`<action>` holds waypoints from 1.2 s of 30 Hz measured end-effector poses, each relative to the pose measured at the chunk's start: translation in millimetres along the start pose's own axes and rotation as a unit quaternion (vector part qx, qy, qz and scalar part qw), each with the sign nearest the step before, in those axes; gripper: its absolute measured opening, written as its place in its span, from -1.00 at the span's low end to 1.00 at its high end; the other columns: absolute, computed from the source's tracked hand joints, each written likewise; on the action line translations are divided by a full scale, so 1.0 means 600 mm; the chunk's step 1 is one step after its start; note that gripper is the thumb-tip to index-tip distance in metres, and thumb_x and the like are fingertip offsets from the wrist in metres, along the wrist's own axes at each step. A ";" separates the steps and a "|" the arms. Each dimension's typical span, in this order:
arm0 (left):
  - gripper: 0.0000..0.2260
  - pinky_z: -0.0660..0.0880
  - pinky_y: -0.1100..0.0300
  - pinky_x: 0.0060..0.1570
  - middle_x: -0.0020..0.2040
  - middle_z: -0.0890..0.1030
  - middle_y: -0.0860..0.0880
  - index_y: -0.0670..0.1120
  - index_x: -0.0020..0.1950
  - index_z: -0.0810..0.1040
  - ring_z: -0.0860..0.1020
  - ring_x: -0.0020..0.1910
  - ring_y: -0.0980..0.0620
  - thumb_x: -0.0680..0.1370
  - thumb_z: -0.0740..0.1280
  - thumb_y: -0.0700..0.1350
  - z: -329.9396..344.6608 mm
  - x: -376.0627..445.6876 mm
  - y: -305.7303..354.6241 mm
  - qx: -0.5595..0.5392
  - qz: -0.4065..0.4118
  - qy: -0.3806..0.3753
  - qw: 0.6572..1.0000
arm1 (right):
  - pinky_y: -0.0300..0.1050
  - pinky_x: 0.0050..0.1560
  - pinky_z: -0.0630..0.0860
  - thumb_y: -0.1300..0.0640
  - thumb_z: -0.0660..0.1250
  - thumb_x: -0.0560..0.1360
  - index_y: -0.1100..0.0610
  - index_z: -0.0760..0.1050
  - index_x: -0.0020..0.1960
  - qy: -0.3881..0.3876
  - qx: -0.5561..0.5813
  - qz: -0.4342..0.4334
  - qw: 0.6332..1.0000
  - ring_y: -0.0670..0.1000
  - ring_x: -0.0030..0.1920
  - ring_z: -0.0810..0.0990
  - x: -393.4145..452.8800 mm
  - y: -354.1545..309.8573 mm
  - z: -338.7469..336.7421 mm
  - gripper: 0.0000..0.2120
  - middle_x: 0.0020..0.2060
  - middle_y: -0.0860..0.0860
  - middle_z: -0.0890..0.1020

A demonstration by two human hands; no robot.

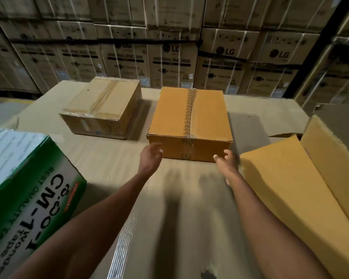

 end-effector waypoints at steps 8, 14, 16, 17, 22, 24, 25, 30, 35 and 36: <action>-0.29 0.25 -0.19 0.48 0.67 -0.12 -0.20 0.19 0.66 0.03 0.00 0.63 -0.27 0.64 0.35 -0.11 0.000 0.093 -0.007 0.011 -0.067 -0.042 0.997 | 0.27 0.57 0.11 -0.19 0.27 0.65 -0.06 -0.12 0.71 0.074 0.001 -0.014 0.997 0.25 0.64 0.12 0.073 -0.020 0.016 -0.20 0.68 0.02 0.09; -0.55 0.44 0.08 0.14 0.56 0.20 -0.15 0.09 0.62 0.25 0.36 0.46 -0.20 0.72 0.18 -0.04 -0.001 0.124 -0.012 -0.066 -0.073 -0.073 0.992 | 0.24 0.57 0.24 -0.11 0.35 0.63 -0.24 0.04 0.66 0.040 0.002 -0.062 0.997 0.14 0.63 0.20 0.088 -0.009 0.011 -0.28 0.66 -0.05 0.18; -0.59 0.46 0.10 0.15 0.48 0.32 -0.15 0.04 0.58 0.35 0.42 0.37 -0.15 0.71 0.21 -0.04 -0.009 0.118 -0.024 -0.062 -0.047 -0.055 0.995 | 0.24 0.54 0.31 -0.05 0.39 0.61 -0.23 0.13 0.64 0.054 0.005 -0.064 0.996 0.15 0.60 0.26 0.079 -0.002 0.007 -0.30 0.63 -0.04 0.25; -0.59 0.51 0.05 0.20 0.45 0.36 -0.16 0.04 0.55 0.40 0.45 0.36 -0.15 0.69 0.25 -0.03 -0.013 0.113 -0.031 -0.062 -0.035 -0.049 0.996 | 0.22 0.52 0.34 0.00 0.40 0.61 -0.20 0.16 0.63 0.063 0.009 -0.064 0.996 0.16 0.58 0.30 0.068 0.001 0.004 -0.31 0.62 -0.02 0.28; -0.52 0.59 -0.13 0.21 0.35 0.36 -0.13 0.15 0.42 0.47 0.48 0.26 -0.16 0.52 0.47 0.12 -0.035 0.033 -0.078 -0.054 -0.009 -0.033 0.998 | 0.01 0.37 0.43 0.35 0.41 0.56 -0.11 0.25 0.60 0.109 0.031 -0.070 0.991 0.17 0.53 0.36 -0.015 0.037 0.008 -0.26 0.55 0.02 0.37; -0.47 0.57 -0.05 0.21 0.32 0.33 -0.08 0.15 0.42 0.46 0.44 0.26 -0.12 0.49 0.52 0.09 -0.049 -0.019 -0.086 -0.059 0.006 -0.014 0.998 | 0.02 0.43 0.43 0.36 0.43 0.54 -0.06 0.28 0.60 0.122 0.042 -0.091 0.987 0.15 0.54 0.35 -0.060 0.056 0.014 -0.27 0.55 0.04 0.37; -0.46 0.55 -0.01 0.21 0.32 0.31 -0.07 0.15 0.42 0.45 0.41 0.27 -0.10 0.48 0.54 0.07 -0.054 -0.042 -0.091 -0.062 0.003 -0.008 0.998 | -0.04 0.41 0.40 0.35 0.44 0.53 -0.02 0.29 0.59 0.132 0.038 -0.100 0.986 0.14 0.53 0.35 -0.083 0.066 0.016 -0.28 0.54 0.06 0.38; -0.45 0.51 -0.14 0.29 0.36 0.32 -0.07 0.27 0.35 0.42 0.38 0.35 -0.18 0.44 0.56 0.04 -0.076 -0.160 -0.130 -0.069 -0.032 0.028 0.997 | -0.18 0.31 0.28 0.29 0.49 0.51 0.00 0.32 0.58 0.168 0.019 -0.114 0.979 0.13 0.48 0.38 -0.215 0.134 0.027 -0.29 0.49 0.09 0.42; -0.51 0.58 -0.15 0.20 0.30 0.39 0.00 0.29 0.33 0.43 0.48 0.27 -0.10 0.49 0.51 -0.04 -0.123 -0.286 -0.148 -0.036 -0.019 0.051 0.998 | -0.08 0.36 0.31 0.28 0.50 0.52 0.00 0.32 0.58 0.198 0.025 -0.112 0.974 0.14 0.51 0.36 -0.331 0.182 0.030 -0.29 0.51 0.08 0.41; -0.53 0.59 -0.15 0.18 0.27 0.38 0.02 0.28 0.34 0.45 0.49 0.25 -0.08 0.51 0.49 -0.06 -0.134 -0.308 -0.153 -0.036 -0.018 0.054 0.998 | -0.03 0.39 0.32 0.27 0.51 0.51 0.00 0.31 0.58 0.202 0.022 -0.114 0.972 0.15 0.51 0.36 -0.354 0.193 0.030 -0.28 0.52 0.08 0.40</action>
Point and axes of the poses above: each hand's wrist, its own x-axis towards the middle knuckle, its own z-axis out of the palm, y = z × x, the point moved 2 cm from there along x, towards the middle knuckle
